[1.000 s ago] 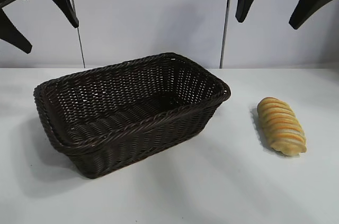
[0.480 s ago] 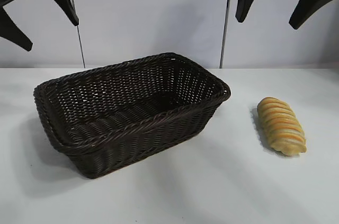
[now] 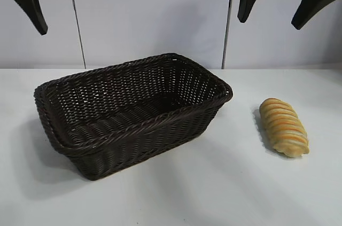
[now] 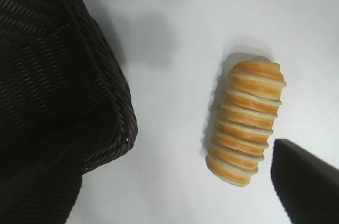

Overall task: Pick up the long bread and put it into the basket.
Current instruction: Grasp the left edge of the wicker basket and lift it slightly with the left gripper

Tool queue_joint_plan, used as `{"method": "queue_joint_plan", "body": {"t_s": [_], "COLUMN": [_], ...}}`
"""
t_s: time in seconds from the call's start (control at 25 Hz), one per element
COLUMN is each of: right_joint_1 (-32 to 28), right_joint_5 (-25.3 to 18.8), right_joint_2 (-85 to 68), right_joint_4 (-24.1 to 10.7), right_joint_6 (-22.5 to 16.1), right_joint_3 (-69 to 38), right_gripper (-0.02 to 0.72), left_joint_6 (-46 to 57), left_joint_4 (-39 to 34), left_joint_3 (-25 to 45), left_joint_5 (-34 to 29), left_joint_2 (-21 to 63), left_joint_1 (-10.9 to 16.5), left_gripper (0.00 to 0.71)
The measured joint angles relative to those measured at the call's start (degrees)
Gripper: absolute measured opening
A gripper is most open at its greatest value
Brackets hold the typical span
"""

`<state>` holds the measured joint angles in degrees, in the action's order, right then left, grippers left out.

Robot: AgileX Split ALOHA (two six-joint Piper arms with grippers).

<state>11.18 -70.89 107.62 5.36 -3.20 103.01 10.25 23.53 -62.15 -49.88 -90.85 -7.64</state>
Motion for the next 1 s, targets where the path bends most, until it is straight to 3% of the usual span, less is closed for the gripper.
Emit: {"method": "queue_joint_plan", "body": {"t_s": [0.24, 0.4, 0.64, 1.0], "right_joint_1": [0.0, 0.0, 0.0, 0.0], "right_joint_5": [0.0, 0.0, 0.0, 0.0], "right_joint_2": [0.0, 0.0, 0.0, 0.0], "right_joint_4": [0.0, 0.0, 0.05, 0.1], "right_joint_6": [0.0, 0.0, 0.0, 0.0], "right_joint_3": [0.0, 0.0, 0.0, 0.0], "right_gripper": [0.695, 0.695, 0.695, 0.695], "left_joint_6": [-0.04, -0.06, 0.37, 1.44], "left_joint_4": [1.64, 1.76, 1.96, 2.07], "left_joint_3": [5.65, 6.66, 6.77, 6.77], "left_joint_5": [8.17, 9.26, 12.76, 15.33], "left_joint_2": [-0.06, -2.85, -7.94, -12.3], "left_joint_1": [0.0, -0.57, -5.1, -5.45], "left_gripper": [0.628, 0.628, 0.628, 0.628]}}
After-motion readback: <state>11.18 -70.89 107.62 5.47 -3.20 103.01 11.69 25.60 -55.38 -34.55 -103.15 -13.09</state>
